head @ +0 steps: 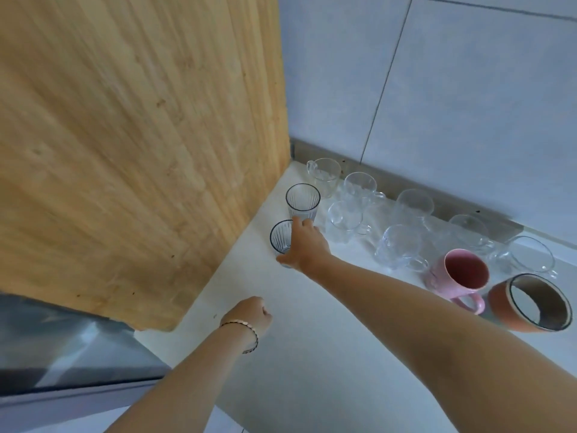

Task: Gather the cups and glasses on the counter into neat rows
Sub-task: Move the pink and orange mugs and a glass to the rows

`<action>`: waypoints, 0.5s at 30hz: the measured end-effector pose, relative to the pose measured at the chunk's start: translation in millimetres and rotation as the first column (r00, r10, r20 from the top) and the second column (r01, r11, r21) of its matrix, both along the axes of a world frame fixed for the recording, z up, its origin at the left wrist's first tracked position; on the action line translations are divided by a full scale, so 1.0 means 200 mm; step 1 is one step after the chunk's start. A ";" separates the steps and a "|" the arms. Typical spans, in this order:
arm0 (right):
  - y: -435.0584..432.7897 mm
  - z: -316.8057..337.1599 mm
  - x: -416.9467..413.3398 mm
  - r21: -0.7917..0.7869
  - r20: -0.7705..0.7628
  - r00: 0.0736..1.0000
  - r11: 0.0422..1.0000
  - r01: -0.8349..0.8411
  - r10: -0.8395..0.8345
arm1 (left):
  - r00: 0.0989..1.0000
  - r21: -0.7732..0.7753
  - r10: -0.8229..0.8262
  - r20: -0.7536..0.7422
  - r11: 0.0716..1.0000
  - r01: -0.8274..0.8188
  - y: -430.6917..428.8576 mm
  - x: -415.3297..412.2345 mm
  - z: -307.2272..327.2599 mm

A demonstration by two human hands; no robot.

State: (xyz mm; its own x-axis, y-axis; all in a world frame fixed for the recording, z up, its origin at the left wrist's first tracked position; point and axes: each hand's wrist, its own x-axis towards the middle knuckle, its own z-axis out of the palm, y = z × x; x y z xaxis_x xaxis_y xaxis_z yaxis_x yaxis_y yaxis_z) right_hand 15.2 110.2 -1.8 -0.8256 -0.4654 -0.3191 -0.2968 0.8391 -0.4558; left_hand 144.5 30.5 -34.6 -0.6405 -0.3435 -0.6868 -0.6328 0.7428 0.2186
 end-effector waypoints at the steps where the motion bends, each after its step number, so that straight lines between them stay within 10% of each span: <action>1: -0.01 -0.01 -0.01 -0.003 0.004 1.000 1.000 0.009 -0.009 | 1.000 0.000 0.001 0.005 1.000 -0.001 -0.01 0.01 -0.01; 15: 0.12 -0.09 0.07 -0.150 0.337 0.935 0.974 0.173 -0.114 | 0.999 -0.019 -0.052 -0.012 0.998 0.052 0.02 0.02 0.00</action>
State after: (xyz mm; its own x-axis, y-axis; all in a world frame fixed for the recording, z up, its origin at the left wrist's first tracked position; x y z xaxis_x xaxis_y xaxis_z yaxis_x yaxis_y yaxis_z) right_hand 28.9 134.7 -18.9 -0.7529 -0.4221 -0.5050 0.0090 0.7606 -0.6492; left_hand 149.2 34.1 -34.9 -0.6661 -0.3218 -0.6729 -0.5905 0.7787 0.2121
